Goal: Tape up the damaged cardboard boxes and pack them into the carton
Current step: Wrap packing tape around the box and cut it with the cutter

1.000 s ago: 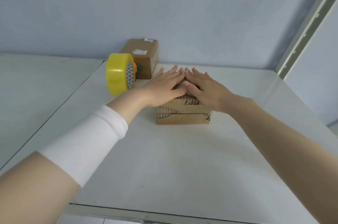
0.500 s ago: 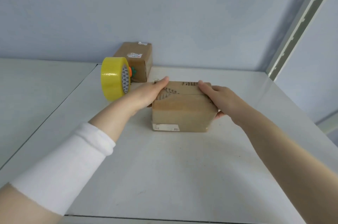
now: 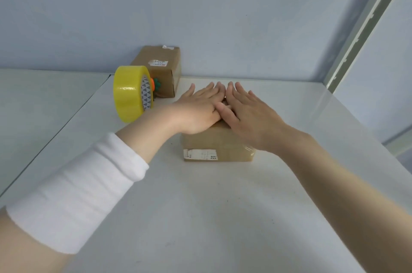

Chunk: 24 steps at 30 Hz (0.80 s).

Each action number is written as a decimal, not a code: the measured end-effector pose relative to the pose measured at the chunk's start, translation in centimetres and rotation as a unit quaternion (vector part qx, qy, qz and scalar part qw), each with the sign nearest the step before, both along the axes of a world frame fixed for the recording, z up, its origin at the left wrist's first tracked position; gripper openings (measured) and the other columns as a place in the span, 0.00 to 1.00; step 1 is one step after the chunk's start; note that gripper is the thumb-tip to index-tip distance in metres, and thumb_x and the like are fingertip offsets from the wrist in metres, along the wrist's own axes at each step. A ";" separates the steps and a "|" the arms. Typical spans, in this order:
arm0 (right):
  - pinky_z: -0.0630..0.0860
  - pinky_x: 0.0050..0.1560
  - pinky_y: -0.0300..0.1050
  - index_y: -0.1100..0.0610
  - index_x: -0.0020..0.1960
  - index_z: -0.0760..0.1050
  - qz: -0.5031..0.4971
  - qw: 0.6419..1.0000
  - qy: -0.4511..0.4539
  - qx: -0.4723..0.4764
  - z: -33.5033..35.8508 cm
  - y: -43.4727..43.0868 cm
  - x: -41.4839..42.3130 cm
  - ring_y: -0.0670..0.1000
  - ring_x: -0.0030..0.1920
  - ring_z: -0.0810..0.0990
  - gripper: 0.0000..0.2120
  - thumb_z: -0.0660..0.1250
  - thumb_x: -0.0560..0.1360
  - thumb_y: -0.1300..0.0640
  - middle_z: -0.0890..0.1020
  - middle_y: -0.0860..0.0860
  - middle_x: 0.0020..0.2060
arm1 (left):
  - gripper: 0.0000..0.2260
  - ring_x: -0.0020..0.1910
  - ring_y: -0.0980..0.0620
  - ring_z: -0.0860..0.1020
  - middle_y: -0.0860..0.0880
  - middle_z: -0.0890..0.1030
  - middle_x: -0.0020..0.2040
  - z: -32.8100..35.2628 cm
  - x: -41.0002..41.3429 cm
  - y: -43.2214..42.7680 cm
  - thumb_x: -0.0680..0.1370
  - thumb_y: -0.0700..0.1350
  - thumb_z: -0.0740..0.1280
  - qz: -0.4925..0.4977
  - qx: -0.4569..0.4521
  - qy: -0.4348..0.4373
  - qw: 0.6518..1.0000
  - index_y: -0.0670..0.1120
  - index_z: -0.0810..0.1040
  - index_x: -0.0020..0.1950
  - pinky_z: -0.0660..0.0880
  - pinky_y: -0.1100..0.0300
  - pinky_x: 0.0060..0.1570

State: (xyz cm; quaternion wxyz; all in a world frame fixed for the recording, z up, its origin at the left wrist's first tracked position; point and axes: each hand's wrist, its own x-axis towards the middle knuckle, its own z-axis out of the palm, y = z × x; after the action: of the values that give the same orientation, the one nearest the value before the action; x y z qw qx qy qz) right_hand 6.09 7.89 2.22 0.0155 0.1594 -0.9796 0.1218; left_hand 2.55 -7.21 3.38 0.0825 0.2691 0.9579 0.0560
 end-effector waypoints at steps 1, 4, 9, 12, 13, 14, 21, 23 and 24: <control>0.39 0.73 0.40 0.57 0.76 0.41 0.012 1.000 -0.019 -0.003 0.3 0.3 -0.1 0.45 0.75 0.39 0.35 0.39 0.76 0.38 0.45 0.51 0.77 | 0.26 0.76 0.56 0.38 0.50 0.40 0.78 0.1 -0.1 -0.1 0.82 0.53 0.42 -0.001 0.000 -0.006 1.000 0.48 0.39 0.77 0.36 0.52 0.74; 0.37 0.72 0.39 0.56 0.77 0.40 0.034 0.999 -0.023 -0.006 0.2 0.8 0.1 0.43 0.75 0.38 0.44 0.36 0.68 0.30 0.44 0.49 0.77 | 0.26 0.76 0.56 0.40 0.52 0.43 0.78 -0.7 0.1 -0.3 0.82 0.55 0.42 0.006 0.011 0.020 1.000 0.49 0.42 0.78 0.35 0.50 0.74; 0.39 0.74 0.42 0.57 0.77 0.45 0.047 0.998 0.012 -0.026 -0.3 0.7 0.3 0.43 0.75 0.43 0.49 0.40 0.64 0.27 0.49 0.47 0.77 | 0.23 0.76 0.57 0.45 0.53 0.50 0.78 -1.5 0.1 -0.2 0.83 0.53 0.45 0.001 0.099 0.027 0.995 0.50 0.48 0.78 0.38 0.52 0.74; 0.45 0.75 0.41 0.51 0.76 0.50 0.084 0.956 -0.018 -0.279 -0.6 2.4 0.8 0.38 0.74 0.44 0.40 0.57 0.71 0.34 0.51 0.40 0.76 | 0.23 0.74 0.64 0.44 0.56 0.50 0.77 -1.8 1.0 -2.4 0.81 0.52 0.53 -0.030 0.369 -0.028 0.929 0.50 0.54 0.76 0.40 0.62 0.73; 0.48 0.75 0.40 0.47 0.76 0.51 0.083 0.928 -0.030 -0.362 -0.9 3.4 1.1 0.36 0.74 0.45 0.37 0.62 0.73 0.39 0.52 0.37 0.75 | 0.27 0.73 0.67 0.42 0.59 0.46 0.77 -2.3 1.3 -3.7 0.80 0.55 0.55 -0.018 0.431 -0.043 0.901 0.53 0.50 0.76 0.40 0.65 0.72; 0.50 0.74 0.41 0.44 0.75 0.52 0.081 0.906 -0.044 -0.414 -1.4 4.3 1.5 0.35 0.73 0.48 0.35 0.64 0.74 0.43 0.53 0.35 0.74 | 0.31 0.72 0.70 0.40 0.62 0.42 0.75 -2.9 1.7 -5.2 0.78 0.59 0.56 0.002 0.451 -0.054 0.891 0.56 0.45 0.76 0.41 0.66 0.71; 0.74 0.46 0.30 0.48 0.69 0.69 -0.058 0.852 -0.070 -0.516 -2.0 3.7 1.7 0.35 0.58 0.75 0.32 0.65 0.67 0.39 0.71 0.41 0.67 | 0.35 0.65 0.55 0.72 0.53 0.74 0.66 -3.5 2.9 -5.0 0.70 0.67 0.53 0.101 0.375 -0.122 0.913 0.48 0.67 0.71 0.65 0.56 0.68; 0.73 0.42 0.33 0.49 0.53 0.79 -0.146 0.851 -0.093 -0.495 -1.4 3.4 1.1 0.42 0.49 0.80 0.24 0.62 0.70 0.33 0.81 0.44 0.52 | 0.39 0.58 0.48 0.78 0.50 0.81 0.55 -2.5 3.0 -4.6 0.64 0.74 0.45 0.164 0.316 -0.135 0.924 0.48 0.78 0.55 0.70 0.52 0.64; 0.72 0.43 0.35 0.49 0.47 0.79 -0.173 0.856 -0.118 -0.472 -1.4 3.4 1.2 0.43 0.47 0.80 0.22 0.59 0.72 0.32 0.81 0.44 0.47 | 0.42 0.58 0.47 0.78 0.49 0.81 0.55 -2.3 3.1 -4.4 0.62 0.76 0.42 0.183 0.275 -0.151 0.932 0.48 0.78 0.51 0.69 0.52 0.65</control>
State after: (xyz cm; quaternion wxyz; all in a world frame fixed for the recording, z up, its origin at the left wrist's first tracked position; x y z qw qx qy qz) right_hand 7.25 11.28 0.84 -0.0063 -0.0549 -0.8109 0.5826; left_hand 5.65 -11.66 1.04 0.1368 0.0892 0.9140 0.3713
